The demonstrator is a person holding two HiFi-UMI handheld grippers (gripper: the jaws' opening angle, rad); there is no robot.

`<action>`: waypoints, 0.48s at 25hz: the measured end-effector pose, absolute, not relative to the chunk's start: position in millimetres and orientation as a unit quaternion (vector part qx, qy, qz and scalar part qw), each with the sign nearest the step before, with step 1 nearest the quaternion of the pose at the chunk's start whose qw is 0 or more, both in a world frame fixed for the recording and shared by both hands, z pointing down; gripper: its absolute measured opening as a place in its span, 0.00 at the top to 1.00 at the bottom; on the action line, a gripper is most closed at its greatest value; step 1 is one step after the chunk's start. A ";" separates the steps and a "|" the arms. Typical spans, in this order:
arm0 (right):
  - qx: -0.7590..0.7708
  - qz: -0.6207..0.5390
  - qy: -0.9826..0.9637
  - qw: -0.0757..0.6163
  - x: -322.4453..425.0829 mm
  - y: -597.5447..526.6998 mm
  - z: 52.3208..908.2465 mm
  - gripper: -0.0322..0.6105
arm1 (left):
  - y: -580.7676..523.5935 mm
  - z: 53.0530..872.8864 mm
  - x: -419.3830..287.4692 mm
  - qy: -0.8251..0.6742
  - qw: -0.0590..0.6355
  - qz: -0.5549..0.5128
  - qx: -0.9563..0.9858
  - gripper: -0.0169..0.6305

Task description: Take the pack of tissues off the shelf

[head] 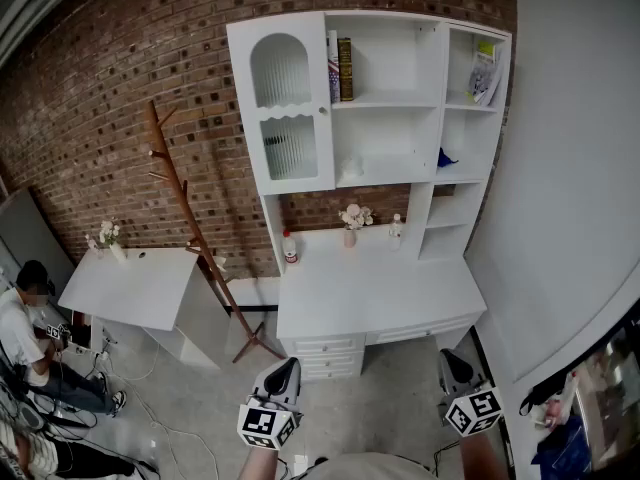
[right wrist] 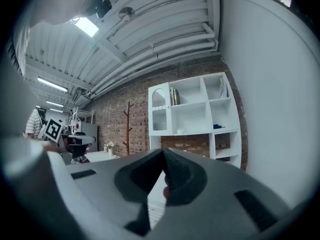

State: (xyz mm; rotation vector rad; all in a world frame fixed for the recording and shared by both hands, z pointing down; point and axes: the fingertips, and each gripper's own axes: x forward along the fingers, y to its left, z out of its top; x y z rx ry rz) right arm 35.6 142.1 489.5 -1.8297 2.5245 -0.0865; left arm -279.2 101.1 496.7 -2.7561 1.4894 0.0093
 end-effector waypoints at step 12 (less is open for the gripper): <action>-0.588 -0.031 0.808 0.013 34.6 143.5 491.3 0.91 | 101.3 499.7 -279.9 0.475 0.002 0.002 -0.880 0.94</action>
